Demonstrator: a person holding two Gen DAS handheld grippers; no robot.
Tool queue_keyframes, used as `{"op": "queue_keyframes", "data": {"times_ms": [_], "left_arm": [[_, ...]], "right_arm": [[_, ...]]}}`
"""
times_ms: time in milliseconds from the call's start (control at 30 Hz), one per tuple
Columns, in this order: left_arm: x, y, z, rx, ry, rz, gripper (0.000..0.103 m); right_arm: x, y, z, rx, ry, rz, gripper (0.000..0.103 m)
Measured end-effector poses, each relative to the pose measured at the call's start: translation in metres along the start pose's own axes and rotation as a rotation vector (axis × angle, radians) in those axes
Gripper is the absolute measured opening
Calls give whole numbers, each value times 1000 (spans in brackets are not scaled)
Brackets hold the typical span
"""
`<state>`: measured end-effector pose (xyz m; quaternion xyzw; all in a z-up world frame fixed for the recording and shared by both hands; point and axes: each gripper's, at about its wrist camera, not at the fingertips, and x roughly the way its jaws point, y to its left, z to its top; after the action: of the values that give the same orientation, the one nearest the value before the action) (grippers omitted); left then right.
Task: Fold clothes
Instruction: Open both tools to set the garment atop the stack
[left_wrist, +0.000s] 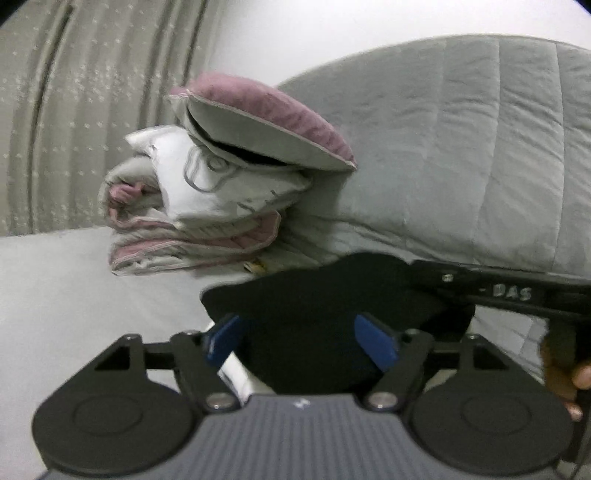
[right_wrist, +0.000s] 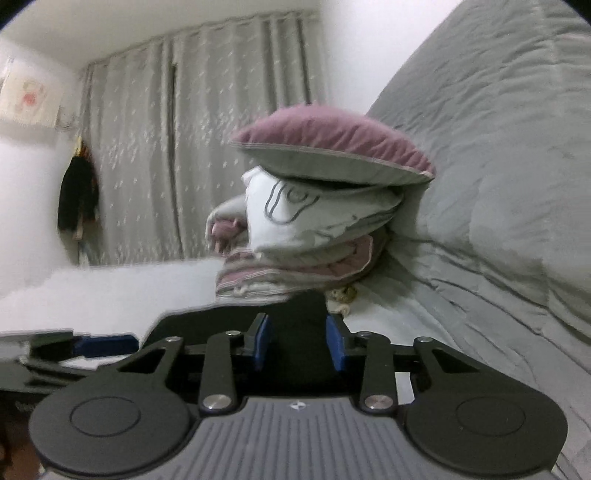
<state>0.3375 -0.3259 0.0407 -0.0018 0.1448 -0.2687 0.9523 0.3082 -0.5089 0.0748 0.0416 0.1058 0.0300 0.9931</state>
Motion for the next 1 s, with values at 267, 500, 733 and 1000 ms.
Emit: {"op": "queue_keyframes", "data": {"times_ms": [267,500,733,1000], "left_arm": [[-42,-32,25,-53,81,206,103],[-49,-31,-7,-133,304,271,103],[-57,-56,-11,-7,324,458,103],[-68,-49,-4,-74,421,352,103]], "right_arm": [[-57,4,16,47,103,-108,56],[-102,9,-4,63,104,-150,91],[-100,16,-13,67,190,-220,102],[-113,32,-10,37,225,-336,103]]}}
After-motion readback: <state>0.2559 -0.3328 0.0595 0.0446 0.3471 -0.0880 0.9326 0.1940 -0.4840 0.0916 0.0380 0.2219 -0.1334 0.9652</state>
